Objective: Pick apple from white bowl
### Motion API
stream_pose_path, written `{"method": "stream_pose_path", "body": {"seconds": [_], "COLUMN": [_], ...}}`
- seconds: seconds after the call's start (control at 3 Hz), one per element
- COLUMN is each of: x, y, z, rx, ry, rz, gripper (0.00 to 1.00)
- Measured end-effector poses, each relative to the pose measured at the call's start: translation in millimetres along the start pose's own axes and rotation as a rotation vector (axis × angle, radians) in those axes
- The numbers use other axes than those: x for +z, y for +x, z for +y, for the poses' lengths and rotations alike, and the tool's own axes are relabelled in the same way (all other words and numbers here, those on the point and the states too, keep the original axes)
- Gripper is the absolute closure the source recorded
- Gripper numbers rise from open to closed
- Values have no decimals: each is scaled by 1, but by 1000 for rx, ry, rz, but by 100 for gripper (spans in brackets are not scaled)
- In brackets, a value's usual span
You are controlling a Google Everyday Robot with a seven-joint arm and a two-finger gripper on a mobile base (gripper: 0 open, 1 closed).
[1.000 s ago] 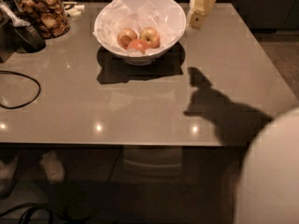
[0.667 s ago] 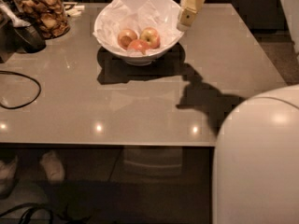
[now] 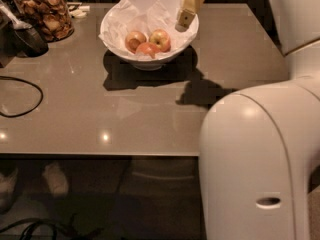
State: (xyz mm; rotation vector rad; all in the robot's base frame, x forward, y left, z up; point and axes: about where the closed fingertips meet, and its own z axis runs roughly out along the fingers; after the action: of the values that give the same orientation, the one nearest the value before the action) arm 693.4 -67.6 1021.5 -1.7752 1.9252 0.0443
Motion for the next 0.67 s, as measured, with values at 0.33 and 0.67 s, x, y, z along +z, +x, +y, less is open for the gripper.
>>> {"method": "stream_pose_path", "body": {"seconds": [0.33,0.67], "x": [10,19], "y": [-5,-9], "z": [-5,-8], "rx": [1,0], "ry": [-5,-11], "rz": [-11,-13], "gripper": [11,26]}}
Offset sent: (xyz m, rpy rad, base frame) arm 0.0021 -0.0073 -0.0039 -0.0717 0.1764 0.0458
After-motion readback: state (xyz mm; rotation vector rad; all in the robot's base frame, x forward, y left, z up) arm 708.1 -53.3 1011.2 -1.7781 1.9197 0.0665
